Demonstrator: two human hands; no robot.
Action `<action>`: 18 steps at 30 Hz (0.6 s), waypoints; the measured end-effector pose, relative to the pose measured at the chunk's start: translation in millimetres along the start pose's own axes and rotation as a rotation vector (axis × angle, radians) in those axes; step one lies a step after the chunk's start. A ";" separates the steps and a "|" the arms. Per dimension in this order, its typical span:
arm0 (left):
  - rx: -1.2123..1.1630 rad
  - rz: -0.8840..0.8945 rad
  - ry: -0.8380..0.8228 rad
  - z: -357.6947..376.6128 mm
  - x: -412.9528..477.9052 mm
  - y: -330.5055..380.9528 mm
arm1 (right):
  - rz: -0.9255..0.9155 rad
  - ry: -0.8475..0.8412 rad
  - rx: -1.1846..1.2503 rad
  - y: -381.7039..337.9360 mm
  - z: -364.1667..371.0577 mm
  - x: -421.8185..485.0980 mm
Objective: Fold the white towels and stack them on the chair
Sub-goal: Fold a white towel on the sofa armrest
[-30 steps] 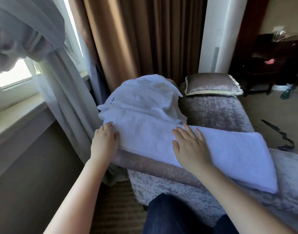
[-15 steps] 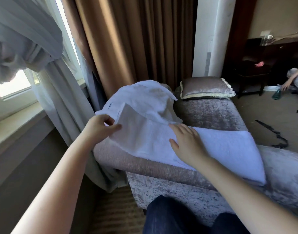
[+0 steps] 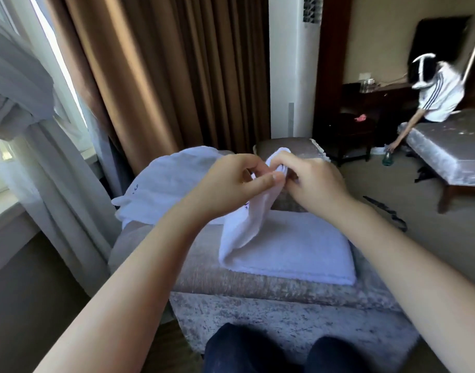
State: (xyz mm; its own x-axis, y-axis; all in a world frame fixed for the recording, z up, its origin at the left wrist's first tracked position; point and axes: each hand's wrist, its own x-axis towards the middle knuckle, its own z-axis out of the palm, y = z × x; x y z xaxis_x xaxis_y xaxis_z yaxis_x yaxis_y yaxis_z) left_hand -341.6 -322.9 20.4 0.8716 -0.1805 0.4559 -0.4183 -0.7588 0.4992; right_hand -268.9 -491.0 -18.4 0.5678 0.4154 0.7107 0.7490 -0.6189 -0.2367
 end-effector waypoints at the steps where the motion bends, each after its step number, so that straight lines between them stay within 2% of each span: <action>1: -0.076 -0.026 -0.031 4.1 1.9 -3.2 | 0.020 0.015 -0.015 10.1 -5.8 -8.6; 3: -0.152 -0.087 0.016 15.1 4.3 -15.0 | 0.109 0.019 0.034 31.3 -16.5 -28.1; 5: 0.001 -0.102 0.067 35.3 4.8 -37.3 | 0.200 0.006 0.048 53.2 -22.7 -47.7; 7: 0.211 -0.064 -0.017 63.3 -0.5 -61.1 | 0.251 -0.022 0.021 71.2 -22.7 -67.1; 9: 0.319 -0.066 -0.149 89.3 -9.7 -76.6 | 0.301 -0.065 0.001 85.7 -16.4 -87.6; 13: 0.525 0.004 -0.244 130.8 -23.4 -97.3 | 0.470 -0.259 0.042 100.4 3.3 -121.8; 15: 0.636 0.020 -0.257 142.1 -28.7 -99.2 | 0.587 -0.227 0.146 102.4 7.7 -126.6; 18: 0.699 0.038 -0.233 147.0 -30.1 -99.2 | 0.652 -0.106 0.235 96.6 13.0 -113.3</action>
State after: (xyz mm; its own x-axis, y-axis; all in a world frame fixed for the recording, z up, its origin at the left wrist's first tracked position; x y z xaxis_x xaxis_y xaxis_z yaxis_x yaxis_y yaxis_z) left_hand -288.7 -334.2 -151.2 0.9242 -0.2834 0.2561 -0.2560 -0.9572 -0.1352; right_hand -256.4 -589.2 -130.4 0.9476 0.0783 0.3097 0.2916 -0.6081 -0.7384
